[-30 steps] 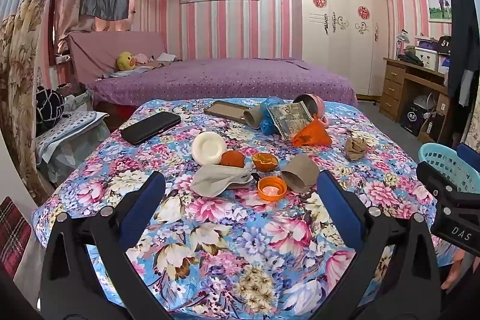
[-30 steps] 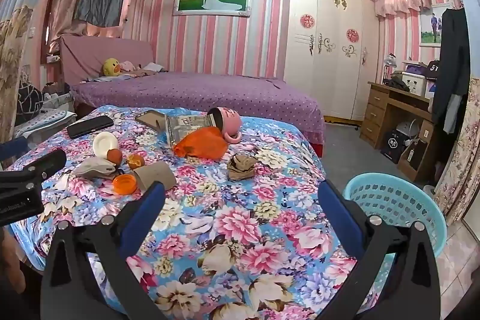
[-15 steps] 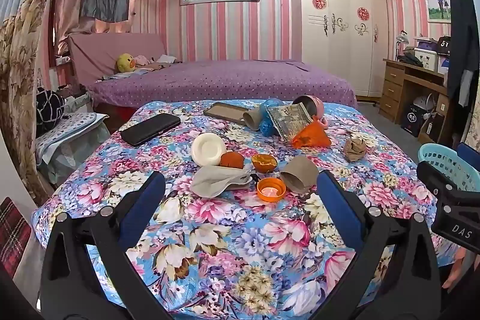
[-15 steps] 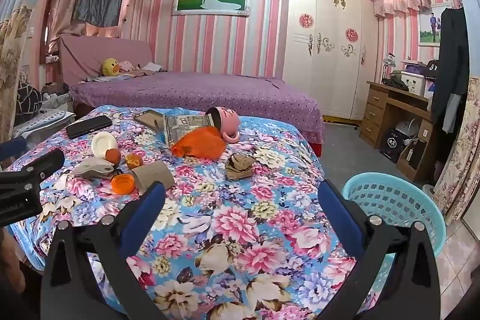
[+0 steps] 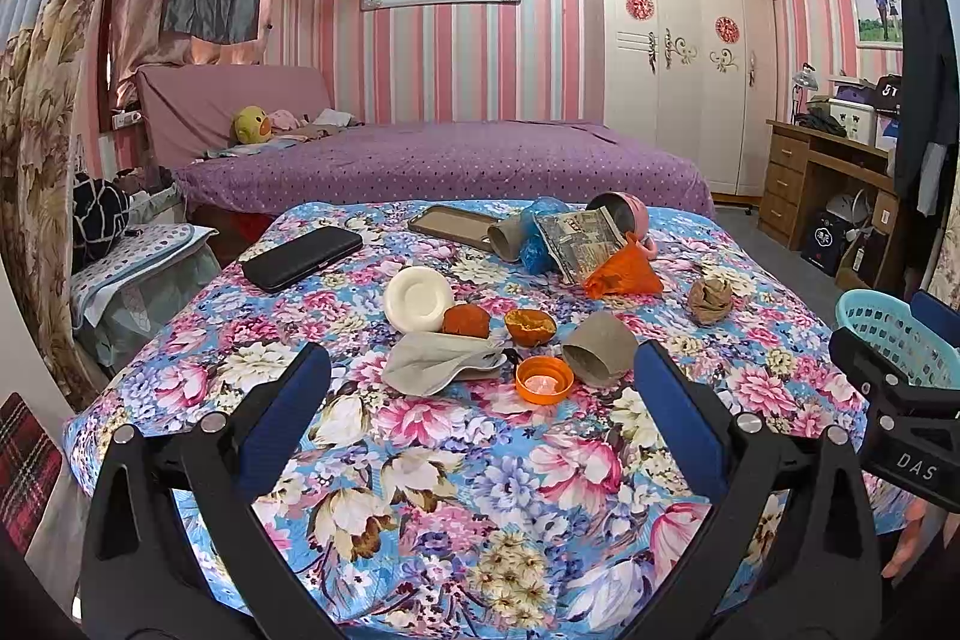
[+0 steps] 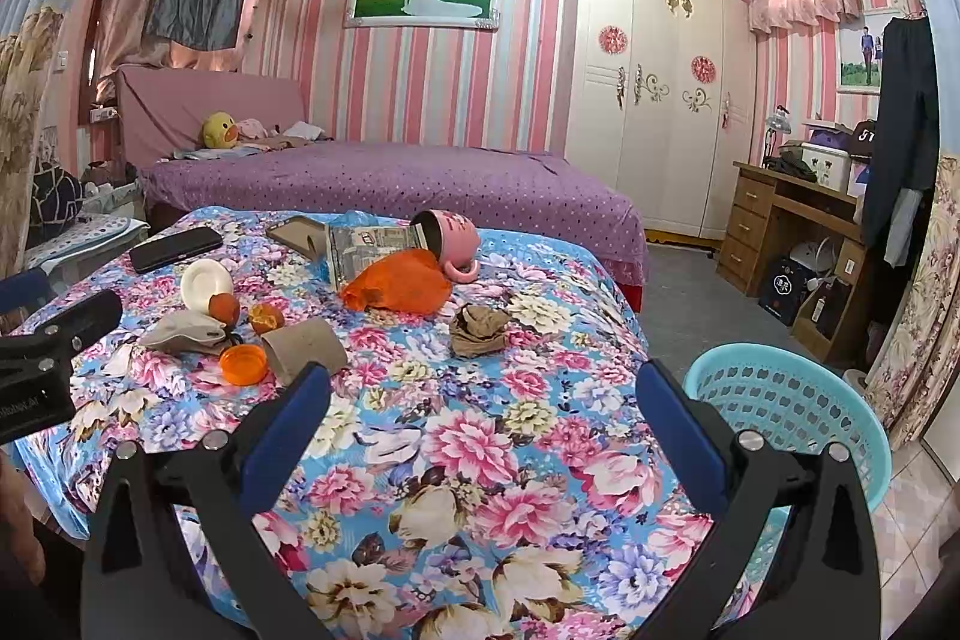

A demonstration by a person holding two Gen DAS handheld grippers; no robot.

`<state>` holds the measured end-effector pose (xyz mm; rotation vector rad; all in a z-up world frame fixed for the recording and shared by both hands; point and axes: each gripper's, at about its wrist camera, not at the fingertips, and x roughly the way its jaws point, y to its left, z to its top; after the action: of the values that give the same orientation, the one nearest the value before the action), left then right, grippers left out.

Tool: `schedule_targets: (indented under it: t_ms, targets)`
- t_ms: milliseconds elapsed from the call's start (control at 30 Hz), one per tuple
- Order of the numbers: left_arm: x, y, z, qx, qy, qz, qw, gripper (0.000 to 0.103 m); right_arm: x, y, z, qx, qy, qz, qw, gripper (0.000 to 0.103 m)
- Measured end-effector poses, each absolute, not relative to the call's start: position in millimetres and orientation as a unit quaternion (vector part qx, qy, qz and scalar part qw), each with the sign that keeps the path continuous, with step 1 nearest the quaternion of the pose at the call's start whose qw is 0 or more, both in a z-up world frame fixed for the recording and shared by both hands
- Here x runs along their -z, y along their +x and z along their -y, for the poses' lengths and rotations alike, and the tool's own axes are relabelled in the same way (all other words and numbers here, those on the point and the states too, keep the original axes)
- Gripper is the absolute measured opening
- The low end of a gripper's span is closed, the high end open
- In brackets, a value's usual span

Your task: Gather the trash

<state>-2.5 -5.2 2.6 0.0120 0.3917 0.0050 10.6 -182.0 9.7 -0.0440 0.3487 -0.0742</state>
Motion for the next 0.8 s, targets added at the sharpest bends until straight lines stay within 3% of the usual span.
schedule_targets:
  t_ms: [800]
  targets:
    - [-3.4,-4.2,-0.3,-0.003,0.006,-0.195,0.981,0.098,-8.0,10.1,185.5,0.039,-0.017,-0.171,0.984,0.099]
